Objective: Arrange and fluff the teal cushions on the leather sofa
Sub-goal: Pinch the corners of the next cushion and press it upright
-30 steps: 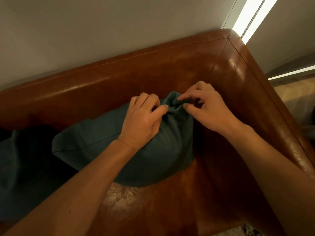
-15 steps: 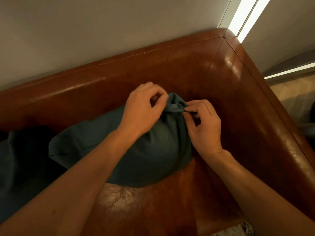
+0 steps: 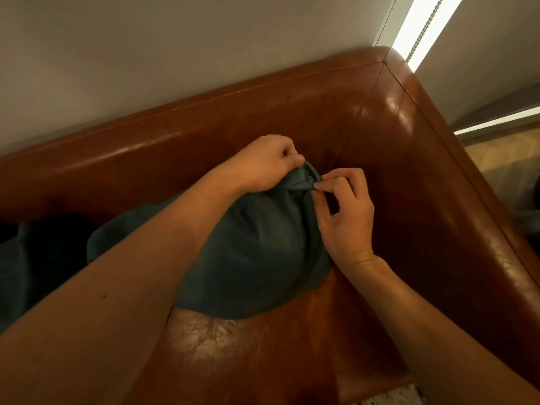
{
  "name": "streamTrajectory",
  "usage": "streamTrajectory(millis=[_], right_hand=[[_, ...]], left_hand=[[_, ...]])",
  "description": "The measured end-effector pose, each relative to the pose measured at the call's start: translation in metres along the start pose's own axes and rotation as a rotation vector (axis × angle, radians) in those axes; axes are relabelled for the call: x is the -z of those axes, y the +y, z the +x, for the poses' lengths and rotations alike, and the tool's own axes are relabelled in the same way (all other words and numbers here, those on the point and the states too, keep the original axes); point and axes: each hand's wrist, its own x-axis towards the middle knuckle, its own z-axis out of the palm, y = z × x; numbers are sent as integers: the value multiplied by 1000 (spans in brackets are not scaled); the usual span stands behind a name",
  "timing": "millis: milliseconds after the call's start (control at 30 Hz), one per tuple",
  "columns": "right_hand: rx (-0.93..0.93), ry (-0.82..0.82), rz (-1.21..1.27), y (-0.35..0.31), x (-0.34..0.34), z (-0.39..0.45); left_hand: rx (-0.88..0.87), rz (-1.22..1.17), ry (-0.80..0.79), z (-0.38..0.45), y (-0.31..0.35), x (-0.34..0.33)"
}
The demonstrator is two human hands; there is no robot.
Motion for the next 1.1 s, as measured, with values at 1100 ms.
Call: streamTrajectory(millis=[1100], right_hand=[[-408,-142,-5,-23,11,27]], left_hand=[[66,-259,31,13,12,-13]])
